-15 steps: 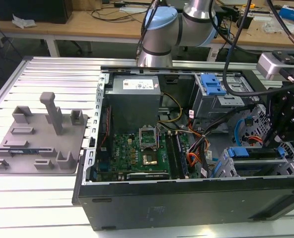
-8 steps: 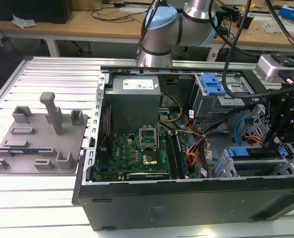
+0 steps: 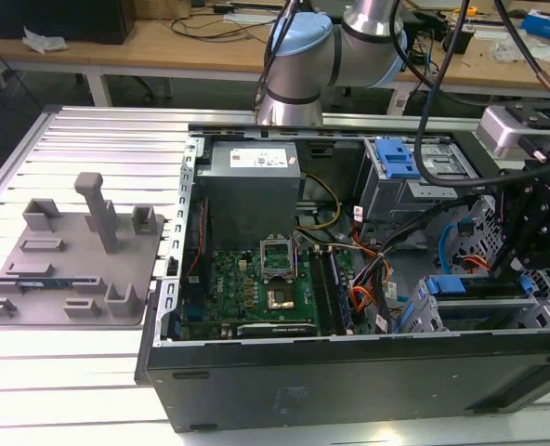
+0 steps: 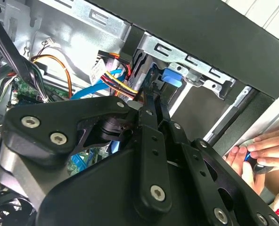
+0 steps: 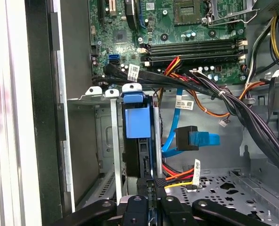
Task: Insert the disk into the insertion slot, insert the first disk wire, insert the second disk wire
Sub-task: 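Insert the first disk wire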
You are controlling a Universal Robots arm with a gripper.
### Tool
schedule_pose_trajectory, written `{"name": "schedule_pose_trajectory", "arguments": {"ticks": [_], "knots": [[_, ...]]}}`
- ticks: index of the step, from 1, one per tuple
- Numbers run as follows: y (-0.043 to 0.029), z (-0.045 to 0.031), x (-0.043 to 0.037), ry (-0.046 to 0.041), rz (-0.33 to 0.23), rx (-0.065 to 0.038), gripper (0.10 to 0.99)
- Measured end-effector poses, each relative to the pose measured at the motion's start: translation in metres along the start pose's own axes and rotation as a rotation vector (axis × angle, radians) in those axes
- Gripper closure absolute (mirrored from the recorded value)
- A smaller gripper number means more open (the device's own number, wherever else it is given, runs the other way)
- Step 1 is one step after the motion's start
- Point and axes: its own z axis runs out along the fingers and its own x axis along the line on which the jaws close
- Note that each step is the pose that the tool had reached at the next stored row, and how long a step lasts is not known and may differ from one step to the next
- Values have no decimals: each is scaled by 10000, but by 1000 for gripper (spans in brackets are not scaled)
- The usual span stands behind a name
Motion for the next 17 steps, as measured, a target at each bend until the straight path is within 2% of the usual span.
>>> {"name": "schedule_pose_trajectory", "arguments": {"ticks": [17], "knots": [[0, 58, 35, -6, 0, -13, 910]]}}
